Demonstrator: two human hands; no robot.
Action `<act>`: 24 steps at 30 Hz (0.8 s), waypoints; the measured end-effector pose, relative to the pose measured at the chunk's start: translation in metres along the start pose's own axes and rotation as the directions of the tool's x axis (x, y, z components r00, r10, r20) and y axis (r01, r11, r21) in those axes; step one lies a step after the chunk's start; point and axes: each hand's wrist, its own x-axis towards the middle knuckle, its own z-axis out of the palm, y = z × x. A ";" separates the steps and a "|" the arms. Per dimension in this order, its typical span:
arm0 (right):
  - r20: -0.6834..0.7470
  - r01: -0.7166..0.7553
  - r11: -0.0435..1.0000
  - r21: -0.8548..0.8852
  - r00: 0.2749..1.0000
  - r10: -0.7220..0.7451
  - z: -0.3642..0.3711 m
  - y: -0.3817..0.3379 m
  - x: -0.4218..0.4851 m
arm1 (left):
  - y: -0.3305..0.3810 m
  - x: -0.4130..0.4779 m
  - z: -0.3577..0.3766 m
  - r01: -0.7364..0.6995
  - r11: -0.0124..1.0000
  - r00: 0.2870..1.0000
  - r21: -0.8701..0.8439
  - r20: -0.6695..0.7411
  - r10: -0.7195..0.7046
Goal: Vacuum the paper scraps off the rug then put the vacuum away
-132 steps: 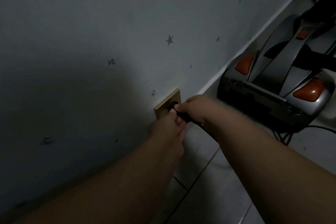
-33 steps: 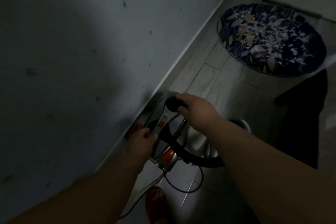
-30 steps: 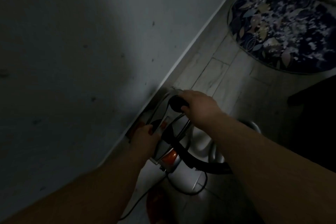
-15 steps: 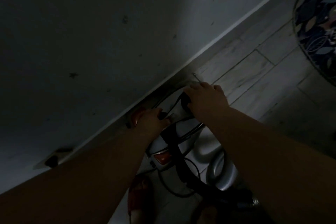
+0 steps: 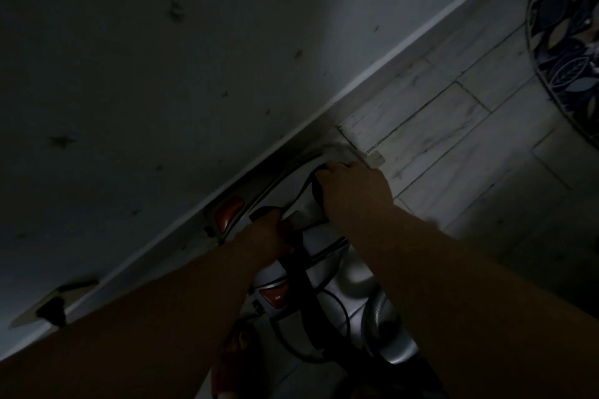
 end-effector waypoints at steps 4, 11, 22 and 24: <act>-0.064 -0.042 0.998 0.043 0.997 0.045 -0.003 0.003 0.003 | -0.002 0.009 -0.002 0.047 0.998 0.998 0.038 0.047 -0.049; -0.025 -0.007 0.999 -0.037 1.000 0.006 0.001 -0.001 0.003 | 0.002 0.015 -0.013 0.059 0.996 0.986 0.072 0.152 -0.069; 0.080 -0.019 0.999 -0.049 0.997 0.023 -0.013 0.002 -0.008 | 0.015 -0.003 0.002 0.052 0.999 0.999 0.008 -0.006 -0.052; 0.054 -0.026 0.999 -0.037 0.998 0.028 -0.018 0.014 -0.021 | 0.026 -0.010 0.004 0.046 0.999 0.999 0.005 -0.026 -0.046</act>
